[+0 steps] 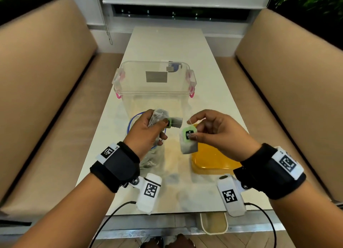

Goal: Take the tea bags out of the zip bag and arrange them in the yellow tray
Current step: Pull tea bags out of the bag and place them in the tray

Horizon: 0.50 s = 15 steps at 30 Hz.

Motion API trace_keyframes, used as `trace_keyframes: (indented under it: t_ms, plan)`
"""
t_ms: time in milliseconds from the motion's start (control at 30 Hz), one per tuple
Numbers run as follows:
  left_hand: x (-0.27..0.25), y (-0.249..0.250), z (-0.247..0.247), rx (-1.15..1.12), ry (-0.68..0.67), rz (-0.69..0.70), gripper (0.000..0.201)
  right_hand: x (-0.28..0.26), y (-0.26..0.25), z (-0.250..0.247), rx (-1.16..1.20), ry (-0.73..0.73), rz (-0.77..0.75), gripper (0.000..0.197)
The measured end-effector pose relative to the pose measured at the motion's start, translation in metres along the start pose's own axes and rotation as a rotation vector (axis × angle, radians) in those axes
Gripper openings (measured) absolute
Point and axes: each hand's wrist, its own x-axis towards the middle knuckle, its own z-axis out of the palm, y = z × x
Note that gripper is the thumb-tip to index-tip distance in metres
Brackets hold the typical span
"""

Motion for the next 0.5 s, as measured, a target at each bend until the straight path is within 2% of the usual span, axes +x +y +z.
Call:
trace_keyframes:
  t_ms: [133, 233, 367, 500]
  plan:
    - [-0.003, -0.005, 0.004, 0.147, -0.062, 0.017, 0.006, 0.002, -0.004, -0.007, -0.006, 0.104, -0.028, 0.016]
    - [-0.006, -0.005, 0.010, 0.162, -0.074, 0.026, 0.005, 0.005, -0.003, -0.009, -0.012, 0.140, -0.003, 0.015]
    - [-0.006, -0.004, 0.016, 0.023, -0.073, 0.005, 0.007, 0.005, 0.000, -0.012, -0.030, 0.175, 0.011, 0.010]
    - [-0.003, -0.005, 0.020, -0.147, 0.004, -0.043, 0.010, 0.006, 0.002, -0.015, -0.046, 0.209, 0.041, 0.011]
